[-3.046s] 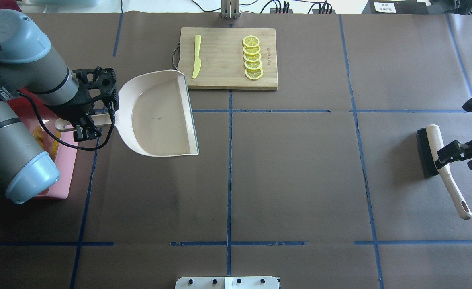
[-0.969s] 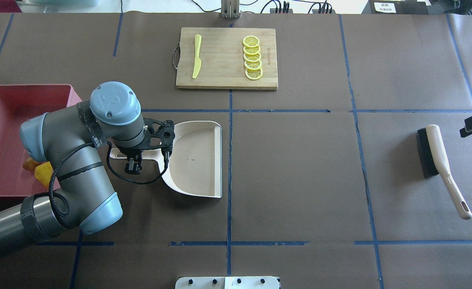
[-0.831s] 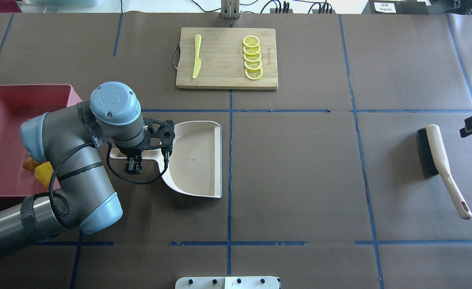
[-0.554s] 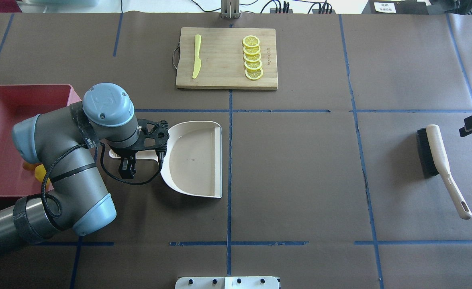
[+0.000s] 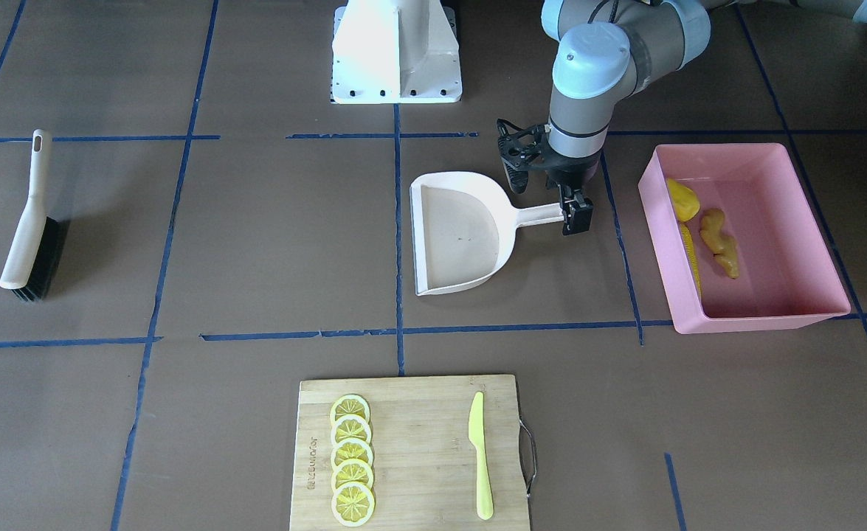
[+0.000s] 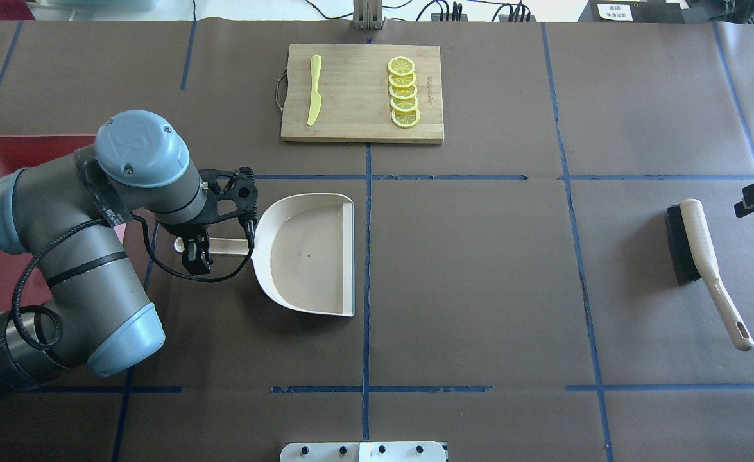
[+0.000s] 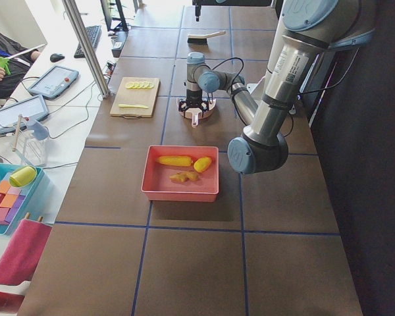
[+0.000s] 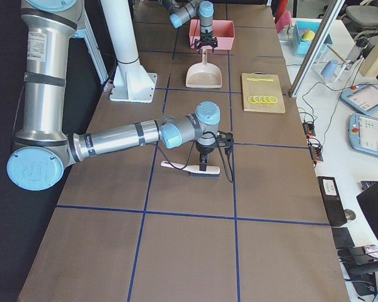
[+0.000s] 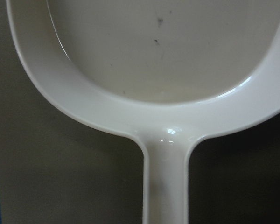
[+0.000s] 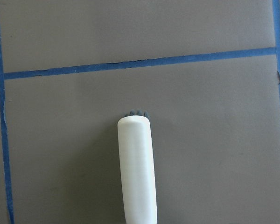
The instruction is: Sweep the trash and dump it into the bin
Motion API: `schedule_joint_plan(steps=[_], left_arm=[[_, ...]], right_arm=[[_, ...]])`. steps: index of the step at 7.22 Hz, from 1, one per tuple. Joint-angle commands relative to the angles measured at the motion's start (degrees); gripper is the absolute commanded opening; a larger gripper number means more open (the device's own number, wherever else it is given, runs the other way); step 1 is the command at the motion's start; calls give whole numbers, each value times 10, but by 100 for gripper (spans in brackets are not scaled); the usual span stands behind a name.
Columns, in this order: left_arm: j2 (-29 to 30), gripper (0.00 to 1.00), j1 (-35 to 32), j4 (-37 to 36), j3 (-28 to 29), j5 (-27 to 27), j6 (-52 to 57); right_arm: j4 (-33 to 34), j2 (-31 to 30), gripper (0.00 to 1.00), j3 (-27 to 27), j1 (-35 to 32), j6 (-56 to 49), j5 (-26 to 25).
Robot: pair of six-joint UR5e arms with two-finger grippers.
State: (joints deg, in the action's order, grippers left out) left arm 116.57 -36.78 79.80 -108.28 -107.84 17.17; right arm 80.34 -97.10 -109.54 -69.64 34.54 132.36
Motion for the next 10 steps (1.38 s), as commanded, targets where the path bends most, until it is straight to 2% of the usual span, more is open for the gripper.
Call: schedule_joint_plan(steps=[1, 2, 3, 4, 5, 7, 10], left_arm=[[-13, 100, -36, -6, -17, -6, -124], [-14, 100, -77, -7, -15, -10, -195], [-23, 100, -132, -9, -13, -71, -260], [-51, 100, -193, -9, -13, -132, -267], [-73, 100, -239, -10, -7, -135, -268], [-90, 100, -329, -10, 50, -152, -267], [-111, 100, -440, -3, 159, -257, -225]], right_arm=[[0, 8, 100, -1, -11, 0, -2], [0, 12, 100, -1, -15, 0, -3], [1, 23, 100, -1, -17, 0, -3], [1, 24, 100, 0, -17, -1, -4], [1, 26, 100, 0, -18, -1, -4], [1, 57, 100, 18, -16, -3, -4], [10, 81, 100, 36, -51, -24, -3]])
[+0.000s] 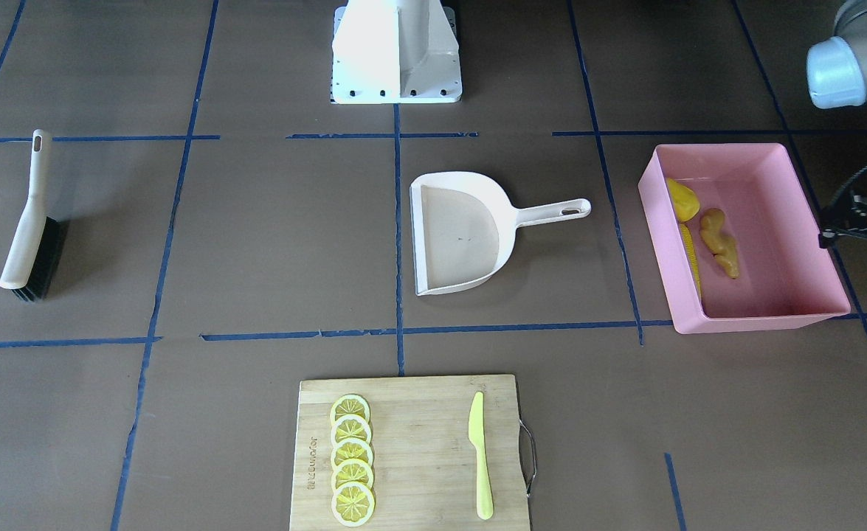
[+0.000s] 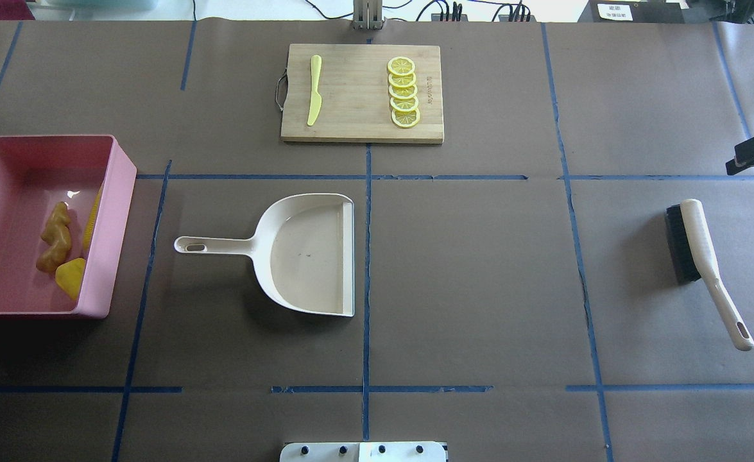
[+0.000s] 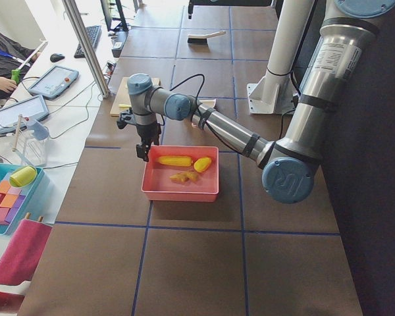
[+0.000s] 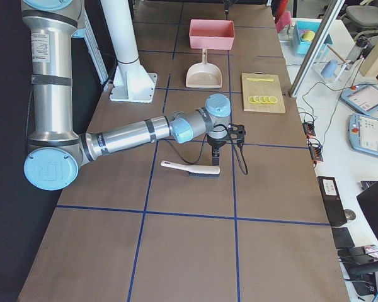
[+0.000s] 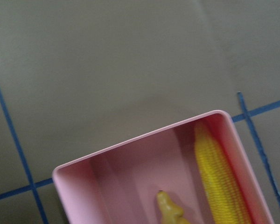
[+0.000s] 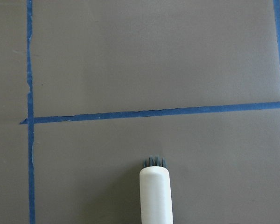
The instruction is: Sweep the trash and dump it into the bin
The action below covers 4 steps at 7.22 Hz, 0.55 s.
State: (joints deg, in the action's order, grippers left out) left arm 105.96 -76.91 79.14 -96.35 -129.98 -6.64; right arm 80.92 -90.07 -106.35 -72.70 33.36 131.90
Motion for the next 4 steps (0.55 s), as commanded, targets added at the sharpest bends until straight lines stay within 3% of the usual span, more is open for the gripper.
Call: schedule_joint_plan(steps=[1, 4], left_arm=[[-20, 100, -57, 8, 45, -63, 35], [-35, 100, -94, 29, 91, -129, 73]], right_arm=[[18, 10, 100, 19, -49, -59, 10], [36, -11, 100, 90, -119, -239, 21]])
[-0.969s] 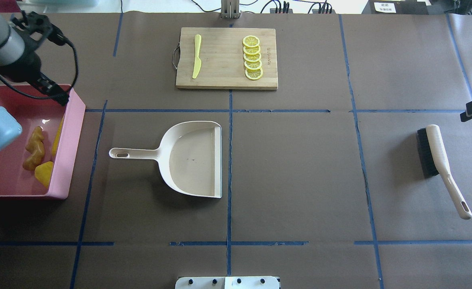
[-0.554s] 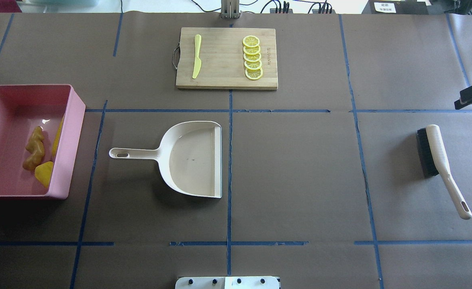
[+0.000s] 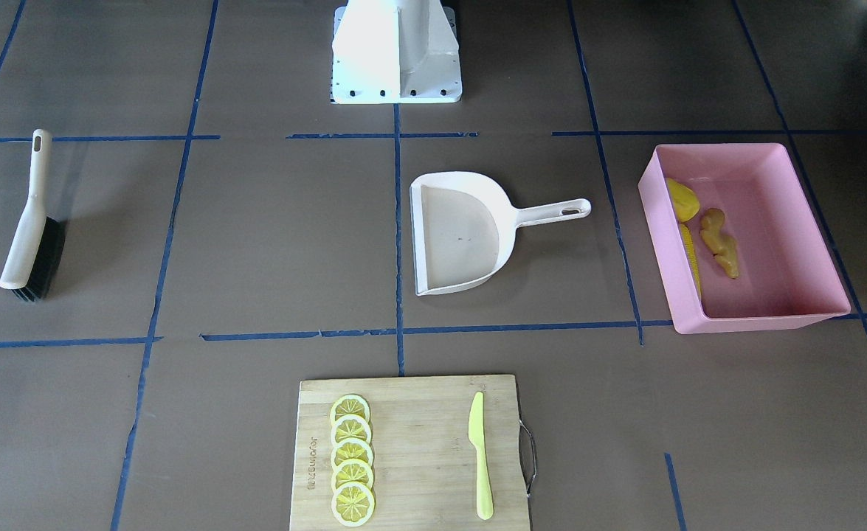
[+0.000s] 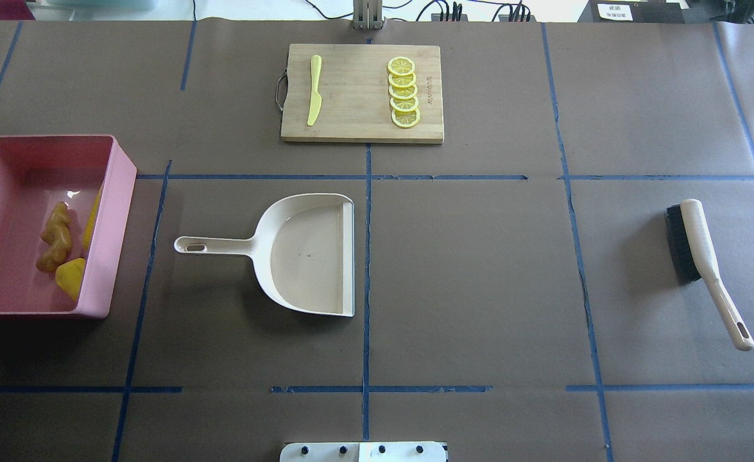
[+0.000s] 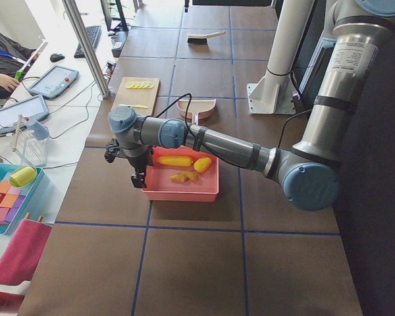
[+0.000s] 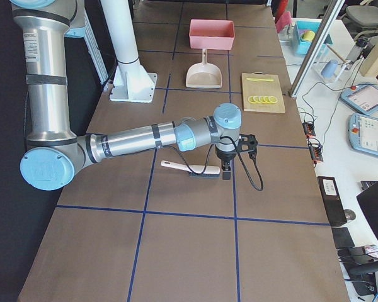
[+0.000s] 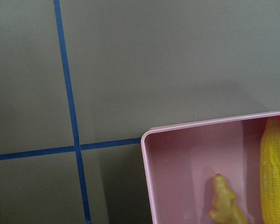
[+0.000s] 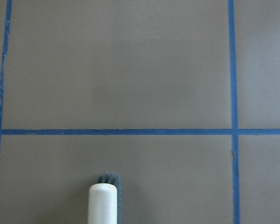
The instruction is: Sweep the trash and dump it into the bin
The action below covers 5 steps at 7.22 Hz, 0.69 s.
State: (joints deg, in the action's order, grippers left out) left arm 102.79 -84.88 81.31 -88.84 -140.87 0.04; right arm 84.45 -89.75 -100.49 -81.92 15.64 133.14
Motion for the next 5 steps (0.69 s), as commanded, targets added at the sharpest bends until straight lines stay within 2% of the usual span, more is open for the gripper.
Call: schedule_joint_plan(steps=[1, 3, 5], left_arm=[[-9, 100, -26, 8, 14, -21, 4], [-28, 100, -27, 11, 23, -20, 8], [-62, 100, -35, 20, 35, -17, 65]], right_arm=[[0, -34, 100, 51, -56, -101, 45], [-2, -60, 100, 61, -82, -118, 50], [-2, -62, 100, 60, -88, -108, 49]])
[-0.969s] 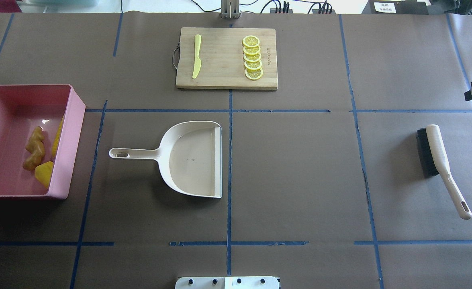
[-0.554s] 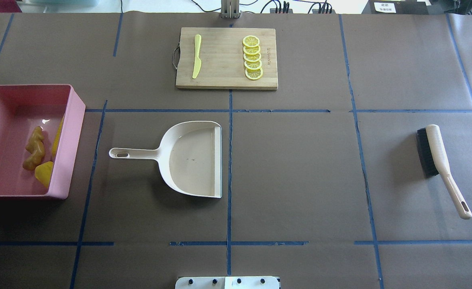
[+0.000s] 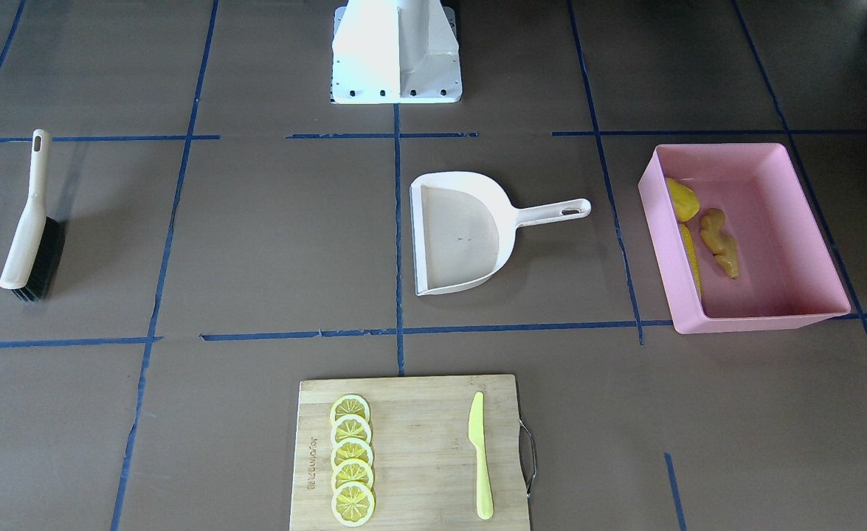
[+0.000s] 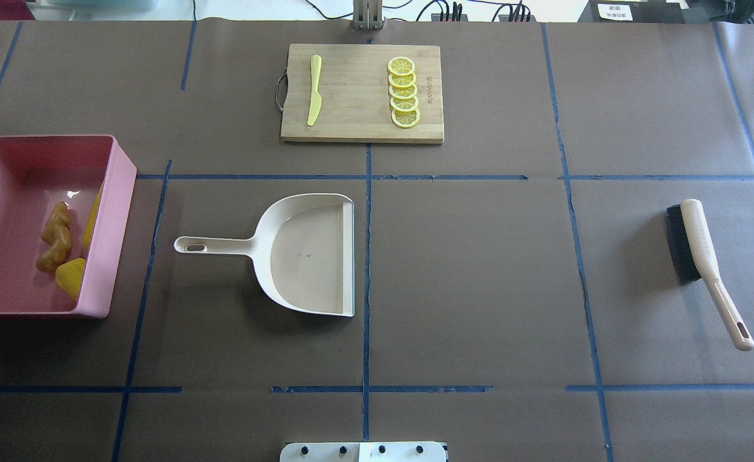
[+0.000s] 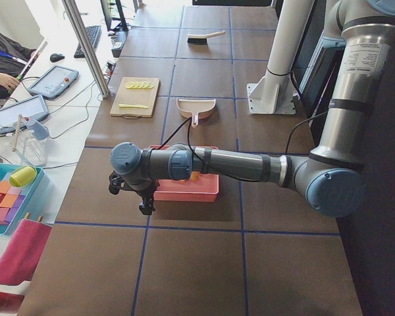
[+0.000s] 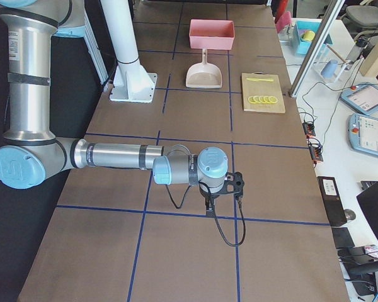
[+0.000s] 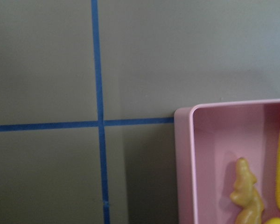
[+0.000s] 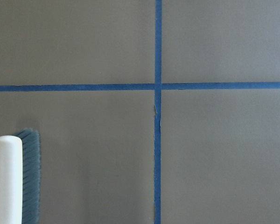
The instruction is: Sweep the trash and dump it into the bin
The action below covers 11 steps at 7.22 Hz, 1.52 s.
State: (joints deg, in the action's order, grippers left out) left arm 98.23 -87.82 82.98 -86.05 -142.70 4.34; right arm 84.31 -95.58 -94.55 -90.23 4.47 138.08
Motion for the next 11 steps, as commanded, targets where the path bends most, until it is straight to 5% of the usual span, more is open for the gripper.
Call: schedule_joint_plan(steps=[1, 3, 5, 11], left_arm=[[-25, 100, -22, 3, 7, 1, 21], [-36, 100, -53, 6, 3, 23, 20], [-53, 100, -60, 7, -38, 101, -1], [-92, 100, -23, 44, -39, 103, -10]], right_arm=[[0, -7, 100, -2, -6, 4, 0], [0, -7, 100, -5, -6, 5, 0], [0, -7, 100, -6, -6, 5, 0], [2, -6, 100, -5, -6, 6, 2]])
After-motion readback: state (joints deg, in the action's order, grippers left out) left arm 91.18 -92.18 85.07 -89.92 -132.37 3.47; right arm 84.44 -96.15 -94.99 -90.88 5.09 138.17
